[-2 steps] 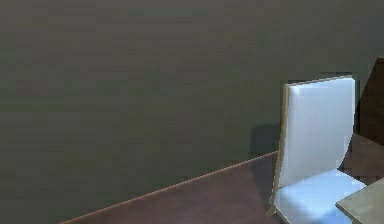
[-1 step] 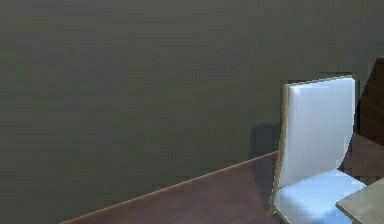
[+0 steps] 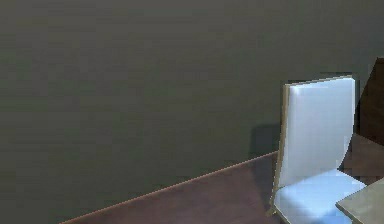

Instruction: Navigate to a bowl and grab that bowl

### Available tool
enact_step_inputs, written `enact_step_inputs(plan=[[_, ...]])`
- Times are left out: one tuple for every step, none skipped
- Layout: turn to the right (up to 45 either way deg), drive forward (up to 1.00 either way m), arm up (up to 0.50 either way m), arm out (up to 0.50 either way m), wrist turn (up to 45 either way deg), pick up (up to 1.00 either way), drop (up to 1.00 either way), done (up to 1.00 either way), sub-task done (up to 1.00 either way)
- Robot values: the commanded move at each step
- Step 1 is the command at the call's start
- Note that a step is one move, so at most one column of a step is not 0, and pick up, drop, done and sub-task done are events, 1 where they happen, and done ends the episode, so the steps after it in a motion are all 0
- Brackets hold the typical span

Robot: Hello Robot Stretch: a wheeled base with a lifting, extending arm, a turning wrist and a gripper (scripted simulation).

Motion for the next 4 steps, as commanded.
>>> enact_step_inputs(plan=[[0.0, 0.00, 0.00, -0.48, 0.0, 0.00, 0.00, 0.00, 0.00], [18.0, 0.00, 0.00, 0.00, 0.0, 0.00, 0.00, 0.00, 0.00], [0.0, 0.35, 0.00, 0.00, 0.0, 0.00, 0.00, 0.00, 0.00], [6.0, 0.00, 0.00, 0.00, 0.0, 0.00, 0.00, 0.00, 0.00]])
